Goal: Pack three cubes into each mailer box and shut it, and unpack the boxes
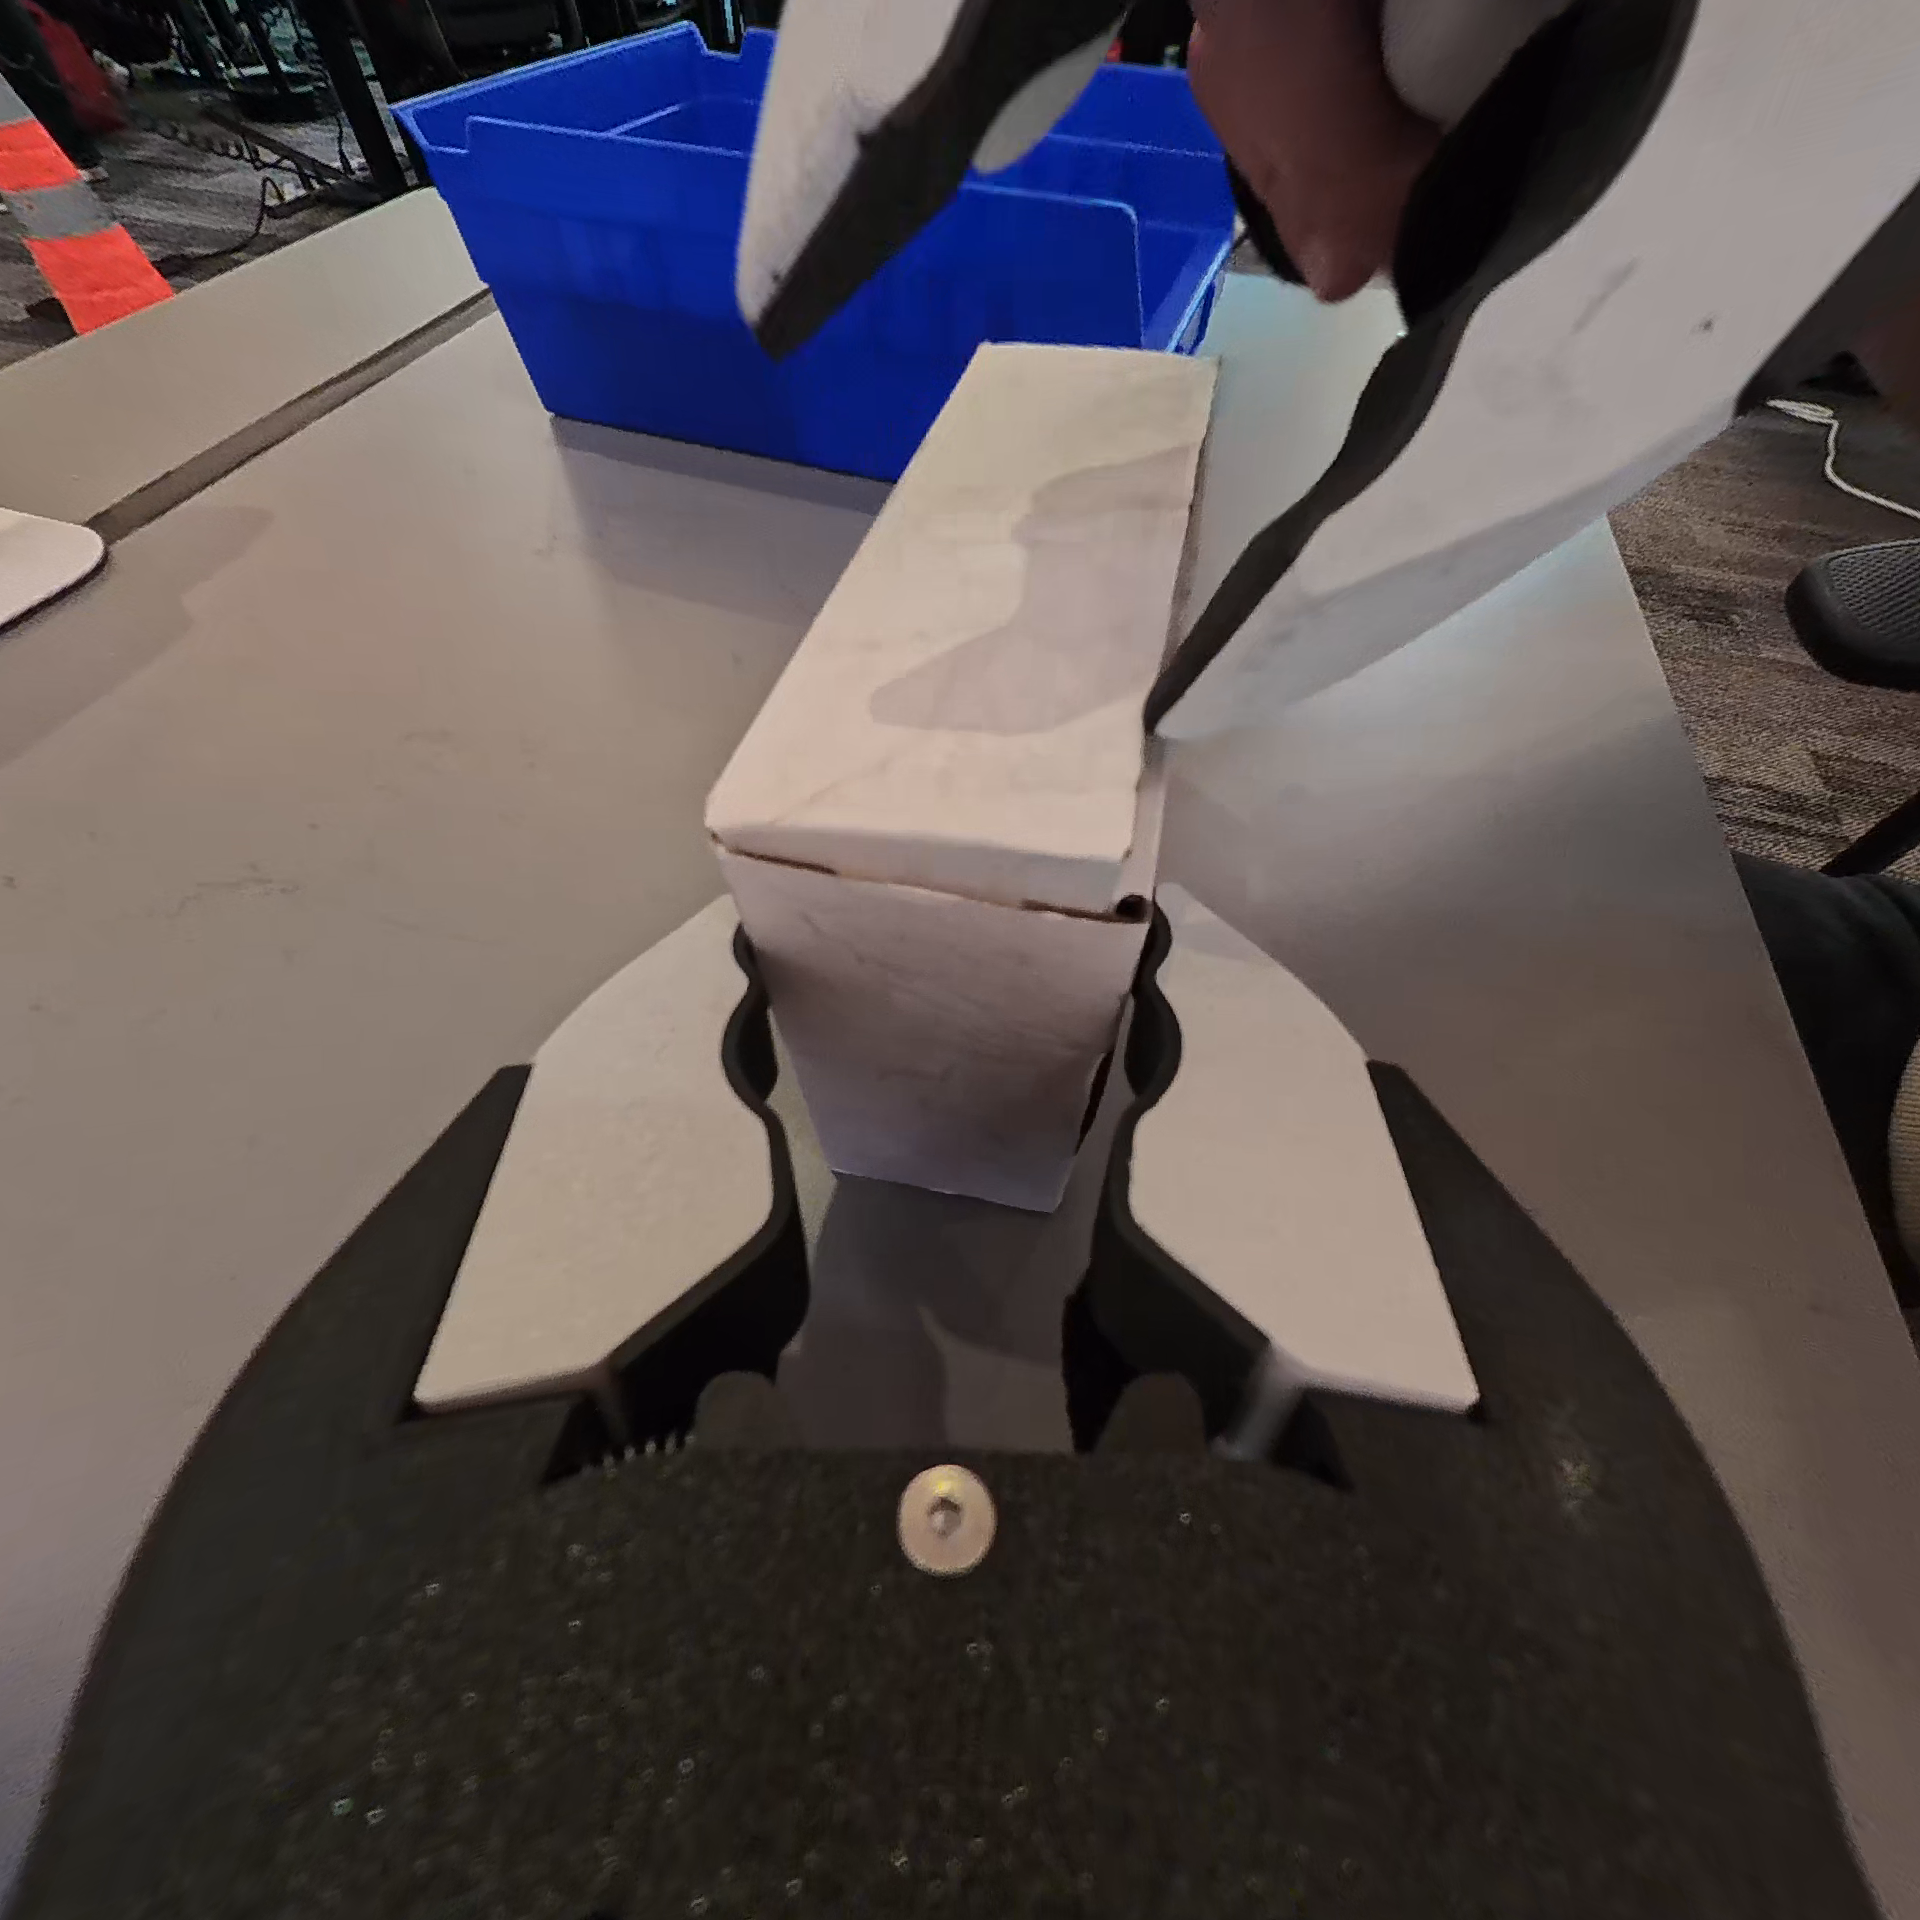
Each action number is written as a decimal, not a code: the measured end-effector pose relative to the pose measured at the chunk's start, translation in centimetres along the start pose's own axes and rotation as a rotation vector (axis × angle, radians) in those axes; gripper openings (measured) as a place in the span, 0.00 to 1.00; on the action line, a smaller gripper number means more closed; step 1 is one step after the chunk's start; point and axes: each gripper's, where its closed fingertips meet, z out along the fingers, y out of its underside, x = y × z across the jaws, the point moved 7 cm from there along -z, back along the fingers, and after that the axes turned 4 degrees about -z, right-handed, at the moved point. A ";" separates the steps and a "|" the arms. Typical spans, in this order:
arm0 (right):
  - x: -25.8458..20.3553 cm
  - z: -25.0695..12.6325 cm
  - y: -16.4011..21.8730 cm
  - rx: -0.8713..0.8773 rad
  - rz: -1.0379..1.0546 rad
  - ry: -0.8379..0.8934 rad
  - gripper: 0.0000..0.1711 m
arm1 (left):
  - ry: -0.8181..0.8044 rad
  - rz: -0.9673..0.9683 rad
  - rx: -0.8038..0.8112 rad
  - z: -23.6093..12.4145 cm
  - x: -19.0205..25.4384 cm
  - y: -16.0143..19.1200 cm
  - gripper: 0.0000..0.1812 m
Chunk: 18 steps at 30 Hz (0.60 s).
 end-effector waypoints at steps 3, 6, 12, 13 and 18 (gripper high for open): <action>0.0 -0.2 -0.4 -0.018 -0.051 0.064 0.30 | 0.004 -0.013 0.002 0.0 -0.1 0.0 0.36; -0.8 -0.2 -0.6 -0.038 -0.108 0.132 0.26 | -0.003 -0.019 0.003 0.0 -0.2 0.0 0.36; -3.2 -1.2 1.1 -0.126 -0.293 0.348 0.17 | -0.010 0.004 -0.002 0.0 0.0 0.0 0.36; -3.1 -1.5 1.5 -0.132 -0.276 0.340 0.18 | -0.012 0.019 -0.002 0.0 0.1 0.0 0.36; -2.4 -2.9 3.6 -0.200 -0.269 0.354 0.22 | -0.008 0.022 -0.003 0.0 0.1 0.0 0.36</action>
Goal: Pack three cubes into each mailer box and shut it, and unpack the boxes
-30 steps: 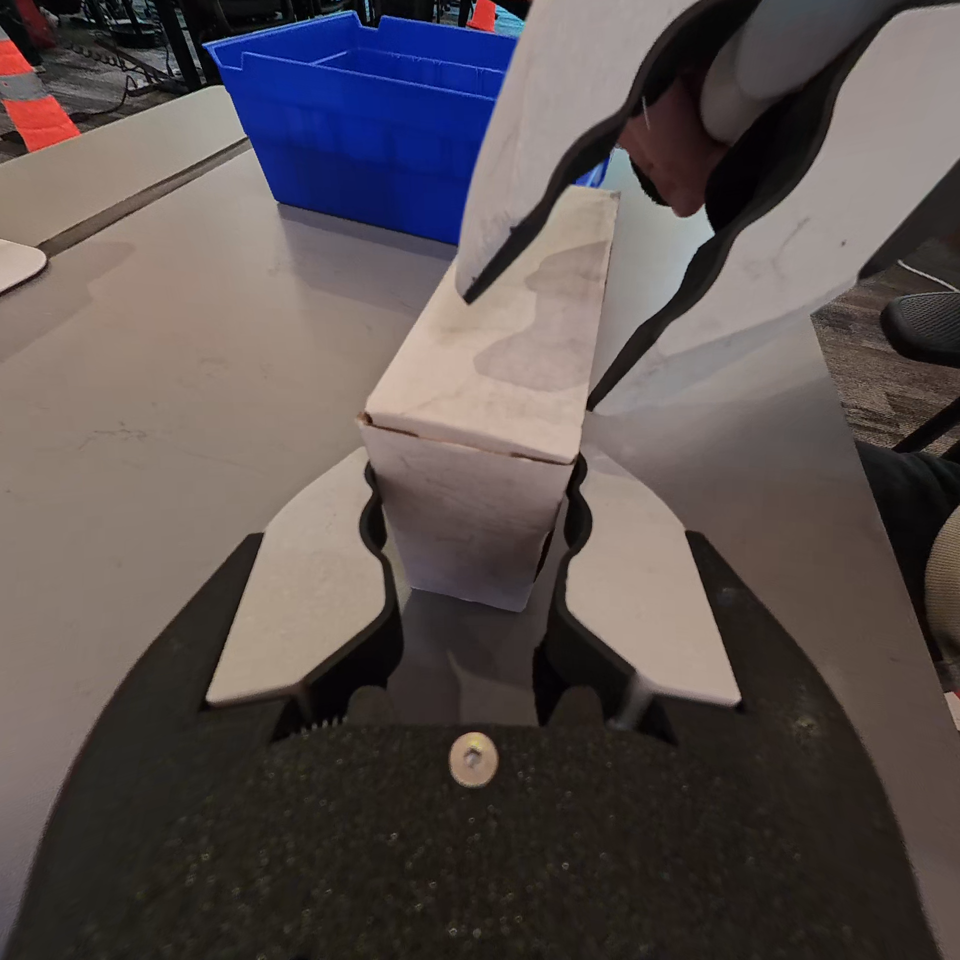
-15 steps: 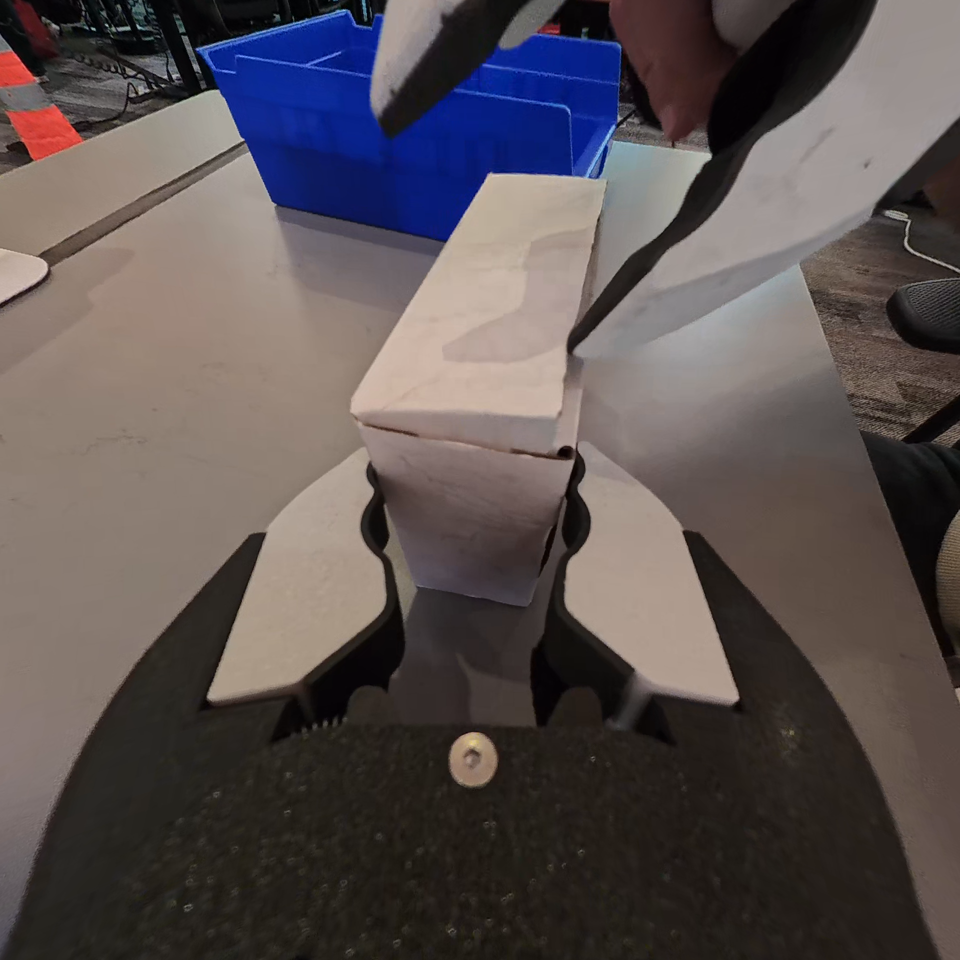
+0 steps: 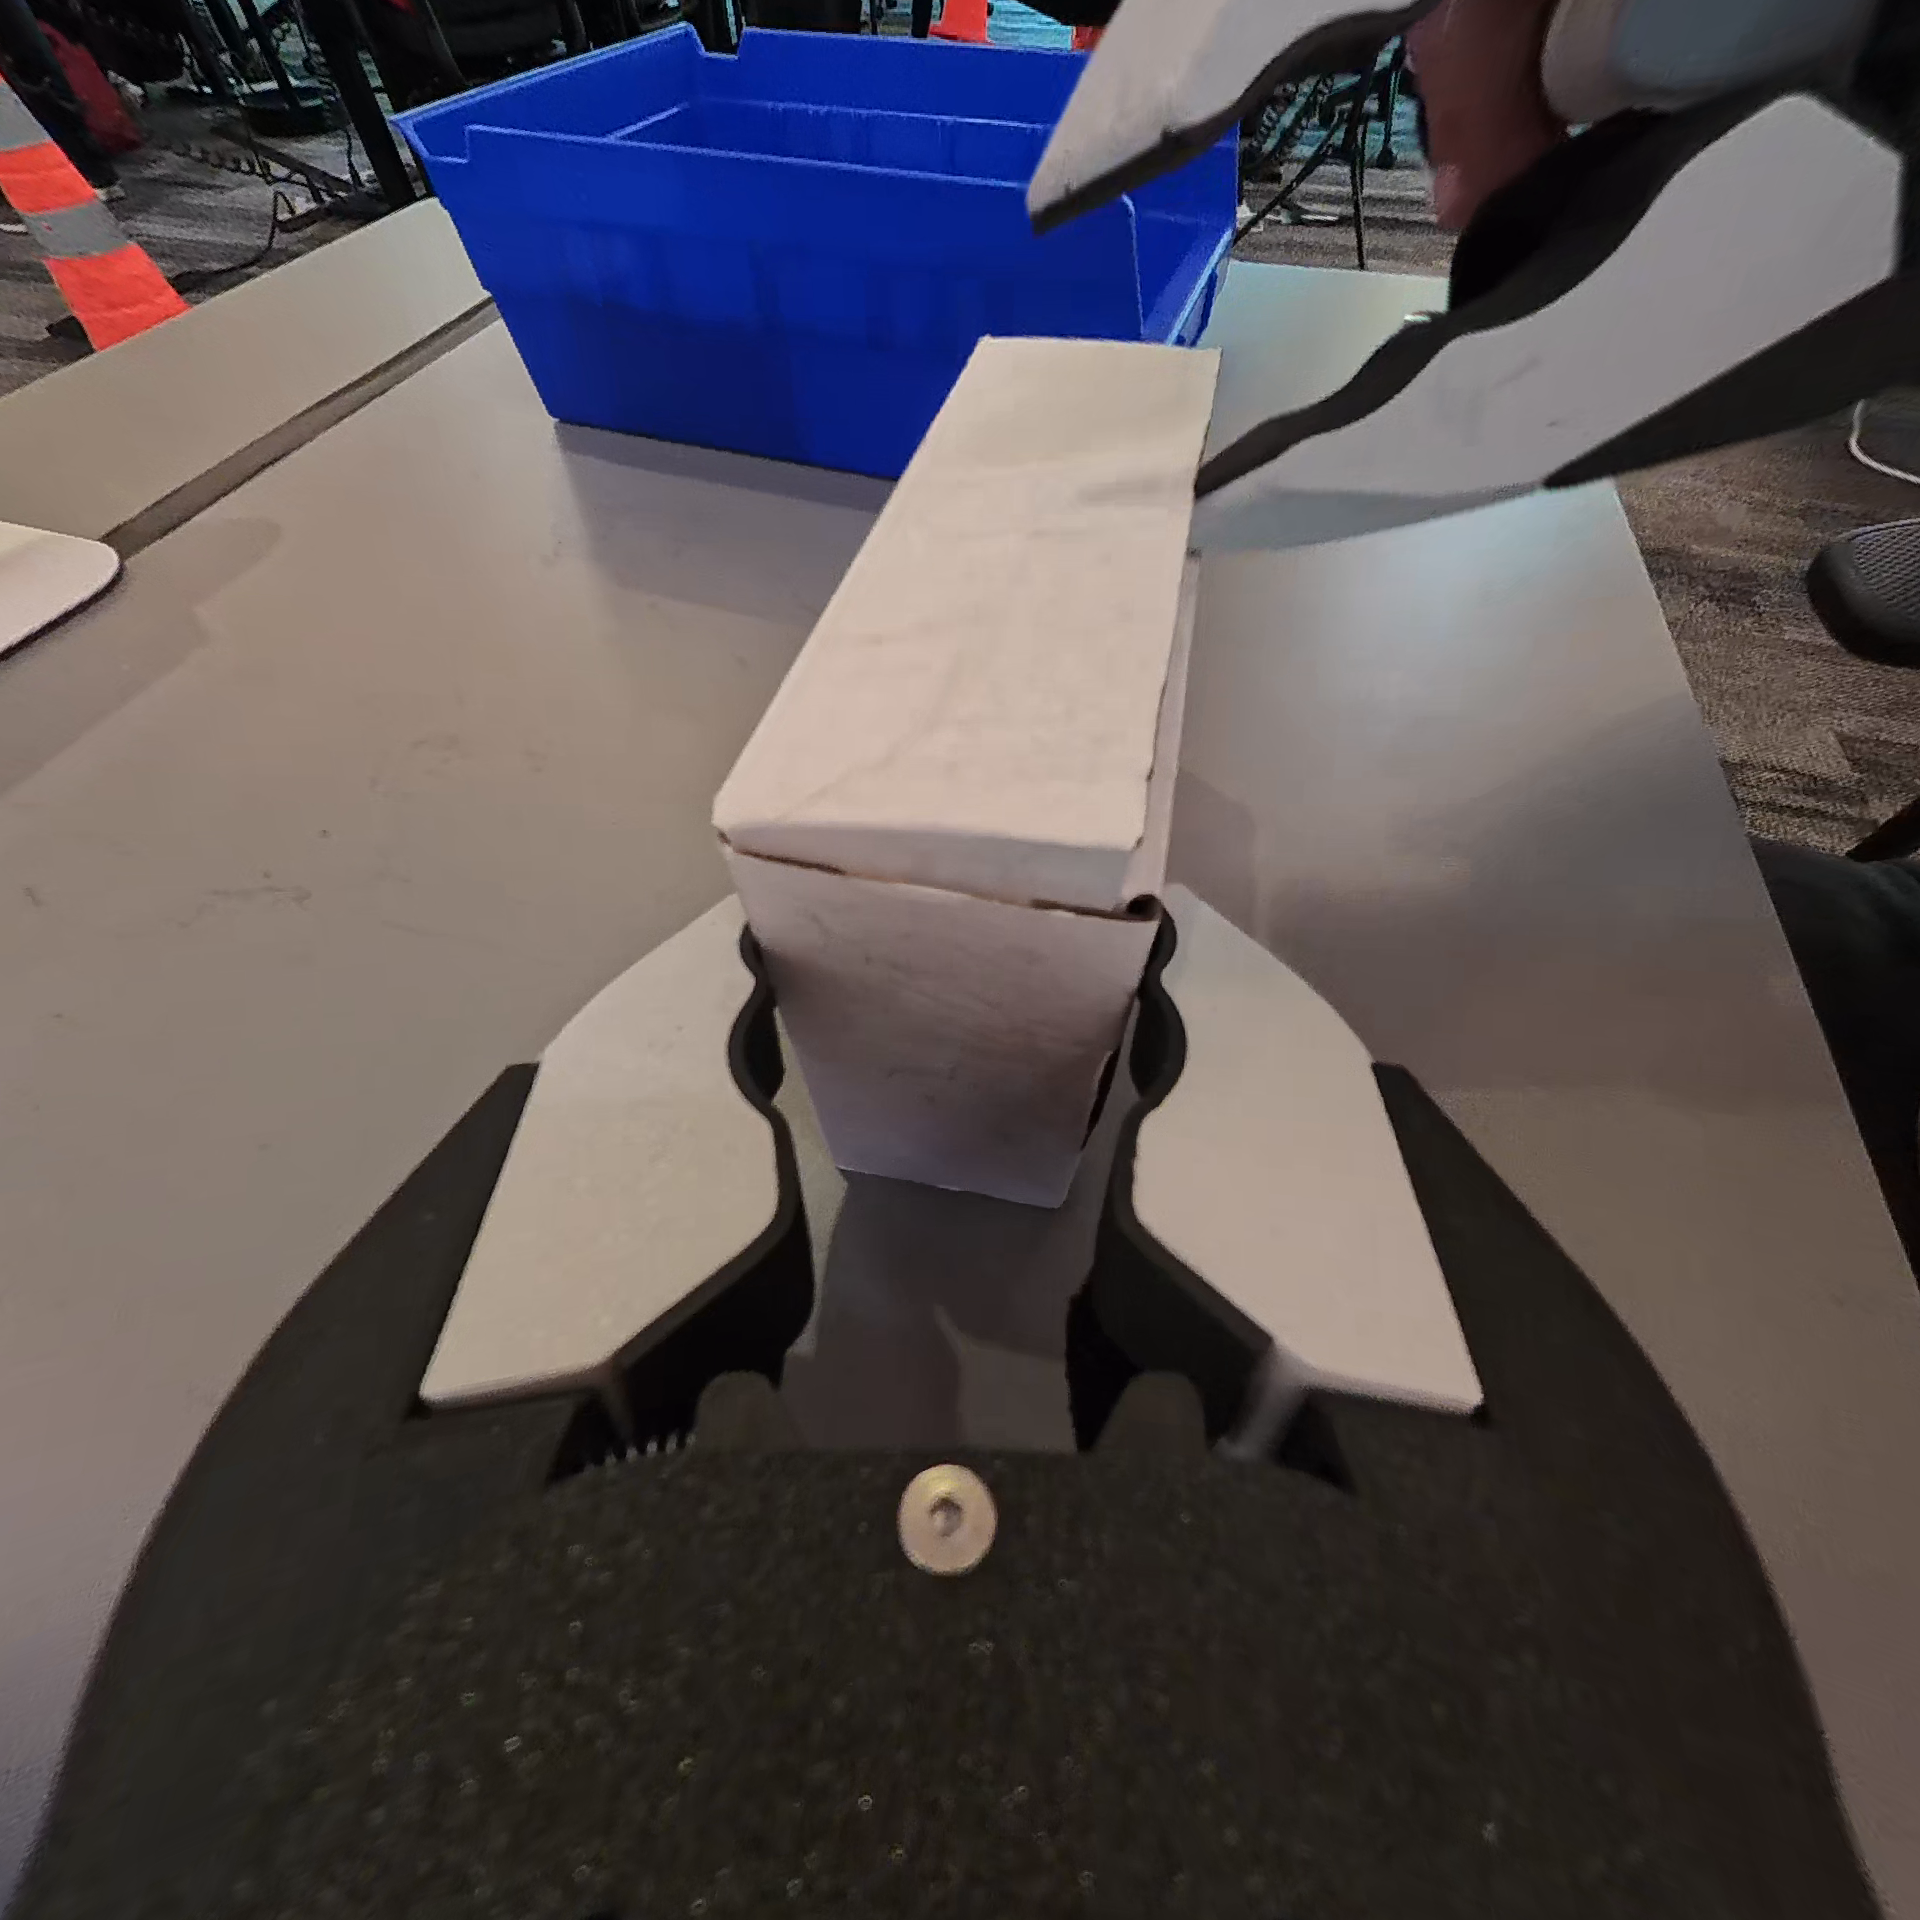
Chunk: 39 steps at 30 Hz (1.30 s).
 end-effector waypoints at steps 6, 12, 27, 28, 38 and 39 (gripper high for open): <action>0.6 -1.4 4.0 -0.102 -0.013 0.036 0.22 | -0.002 -0.001 0.000 0.0 -0.1 0.0 0.36; 0.5 -1.9 5.2 -0.171 -0.037 0.064 0.20 | -0.014 0.003 0.000 0.0 -0.2 0.0 0.36; -1.0 1.1 -1.4 -0.115 -0.187 -0.026 0.04 | -0.174 0.219 -0.003 -0.4 0.1 -0.2 0.36; -0.6 1.0 -1.5 -0.102 -0.146 -0.071 0.04 | -0.179 0.244 -0.003 -0.5 0.1 -0.2 0.36; 3.7 0.5 -1.6 -0.031 0.117 -0.336 0.01 | -0.359 0.456 -0.037 -0.4 0.4 0.2 0.36; 3.4 0.4 -1.9 -0.042 0.100 -0.304 0.01 | -0.360 0.421 -0.035 -0.6 0.5 0.2 0.37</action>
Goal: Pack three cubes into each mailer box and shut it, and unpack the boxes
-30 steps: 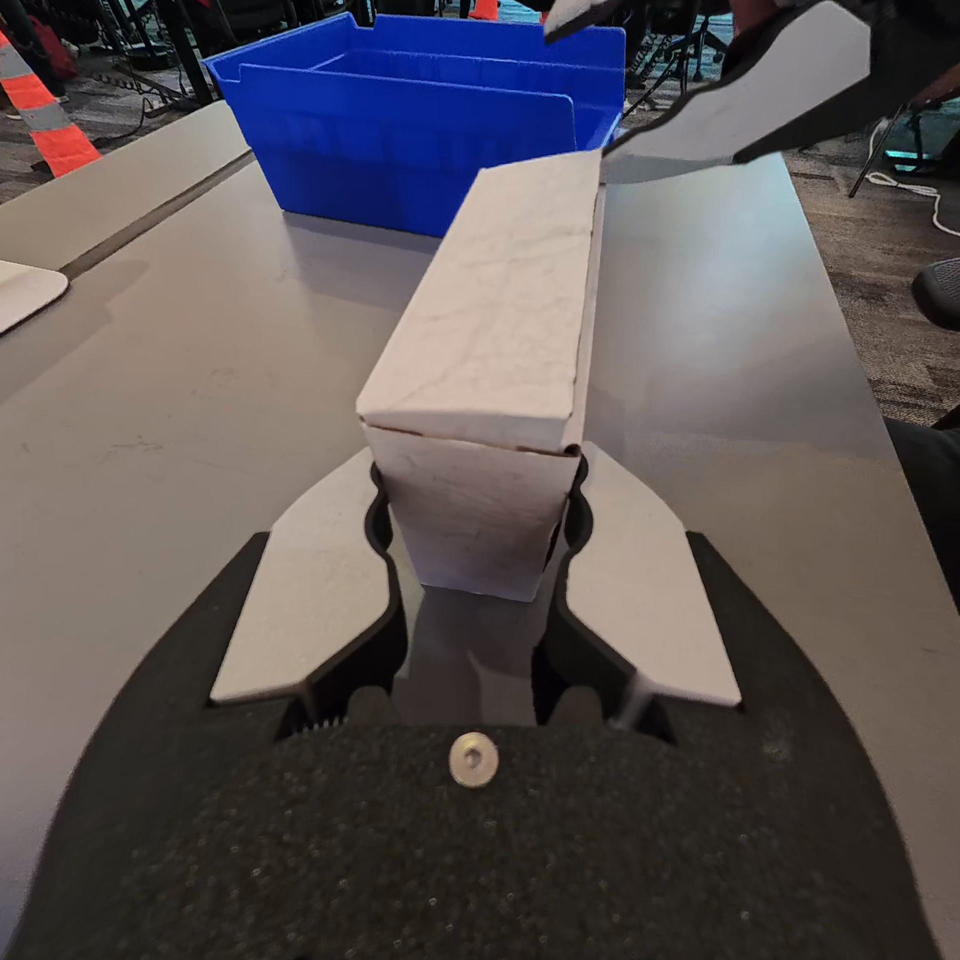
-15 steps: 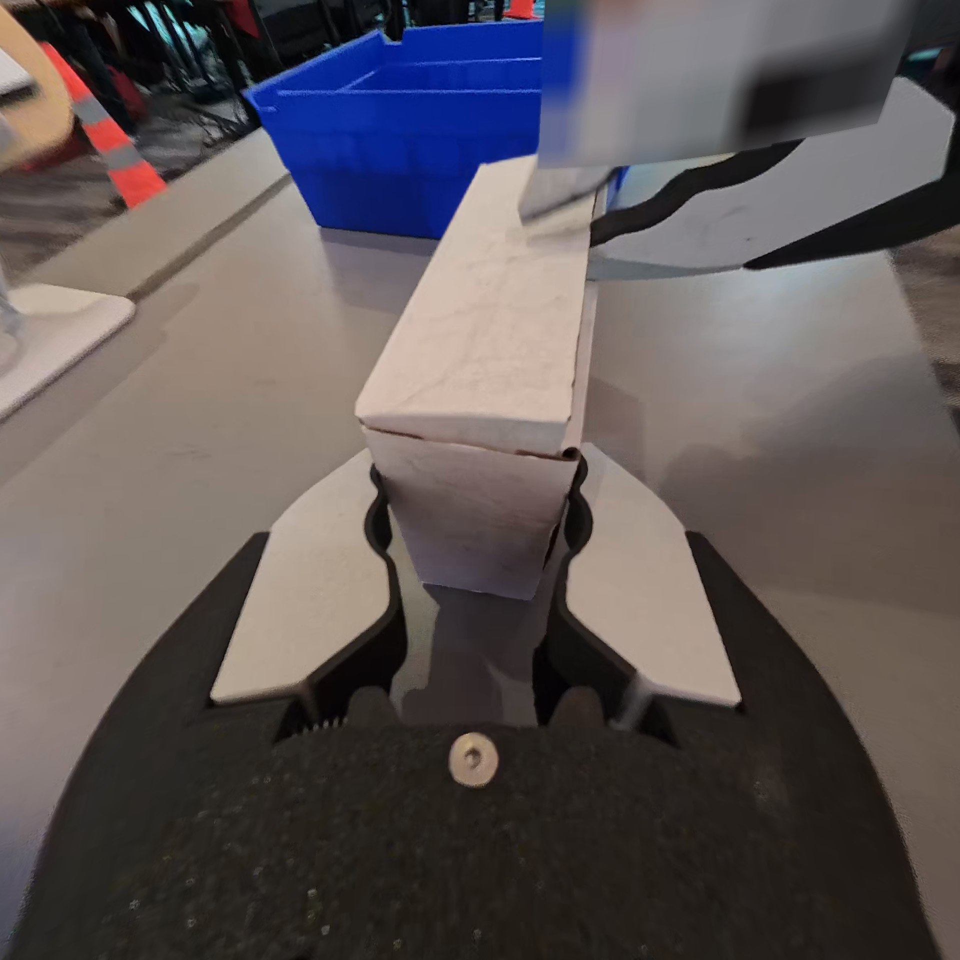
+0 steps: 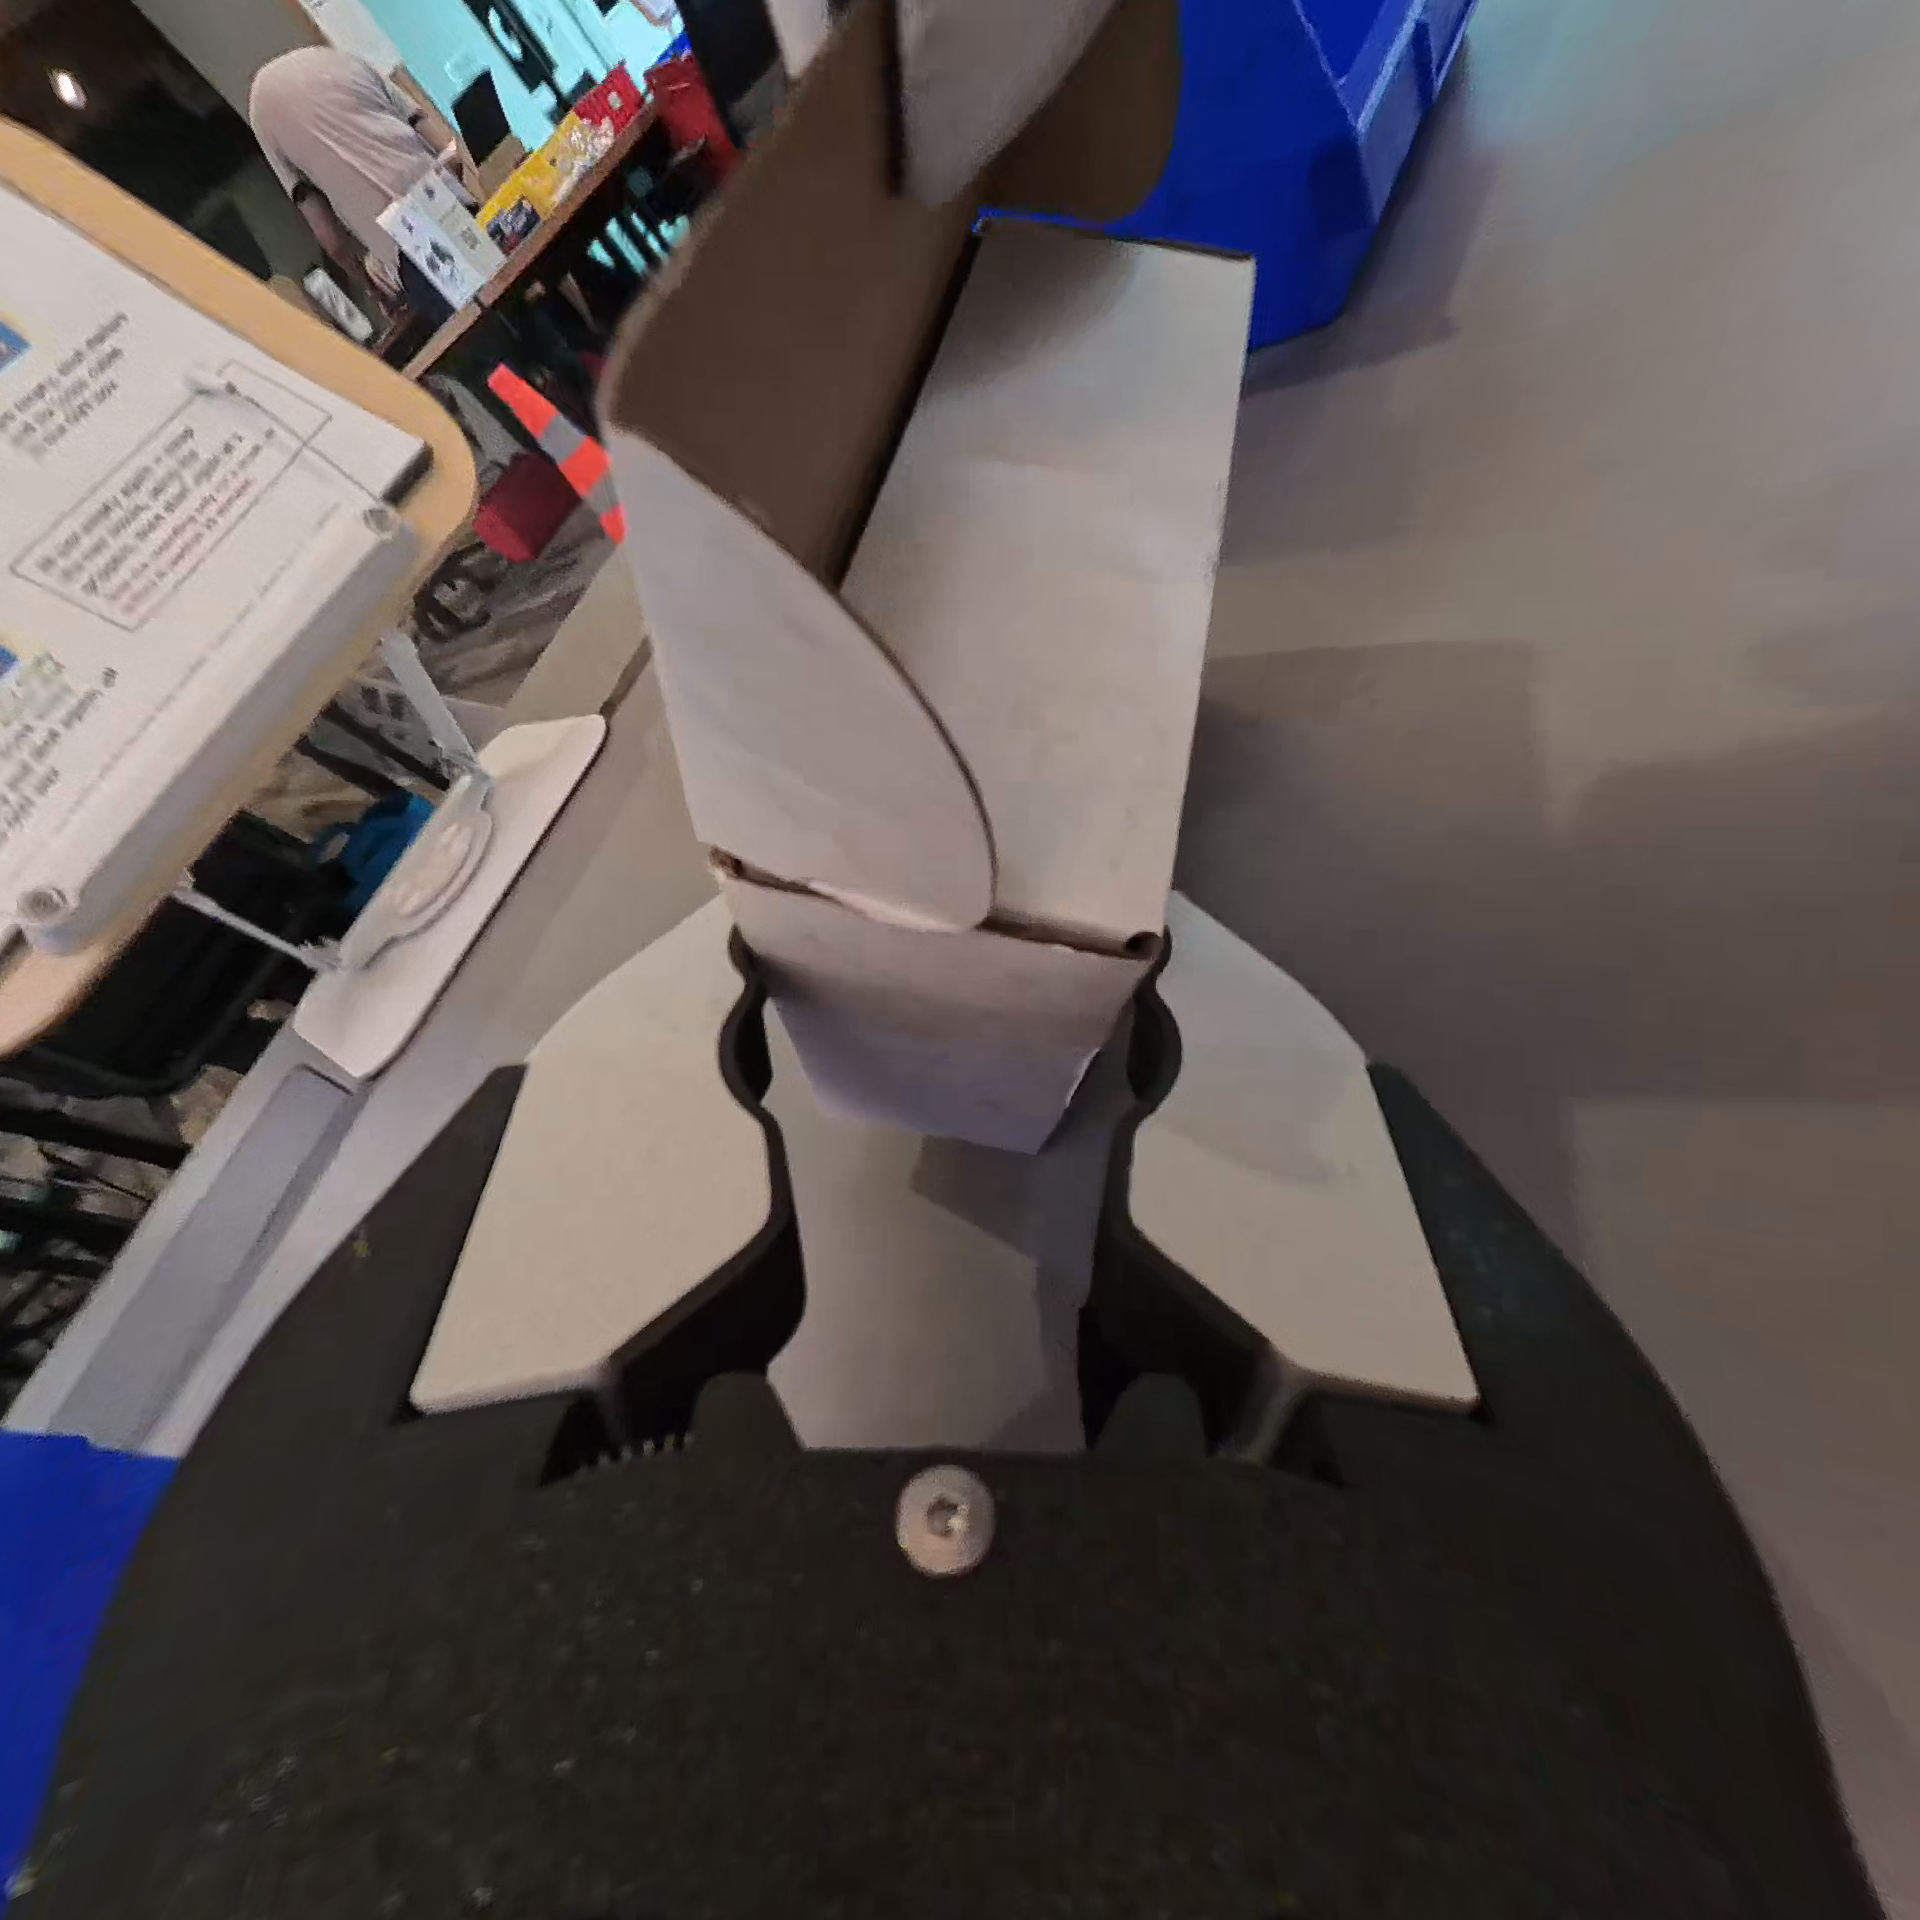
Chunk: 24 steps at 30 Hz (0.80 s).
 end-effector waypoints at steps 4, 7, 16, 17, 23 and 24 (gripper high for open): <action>-1.4 -0.1 -0.4 0.030 0.092 0.101 0.01 | 0.049 -0.380 -0.003 -2.1 0.4 -0.2 0.40; -2.4 -0.4 -0.4 0.059 0.166 0.138 0.02 | 0.123 -0.628 0.048 -4.2 0.6 -0.4 0.39; -6.0 -0.8 -1.5 0.113 0.167 0.074 0.01 | 0.060 -0.816 -0.056 -4.0 1.8 -0.8 0.29; -6.0 -1.0 -1.6 0.146 0.203 0.046 0.01 | 0.031 -0.786 -0.112 -3.7 2.4 -0.2 0.24; -3.2 -2.8 -0.6 0.215 0.283 -0.019 0.01 | 0.014 -0.742 -0.215 -3.2 4.0 0.6 0.12; -2.7 -2.9 -0.4 0.220 0.289 -0.018 0.01 | 0.015 -0.738 -0.212 -3.4 4.1 0.4 0.12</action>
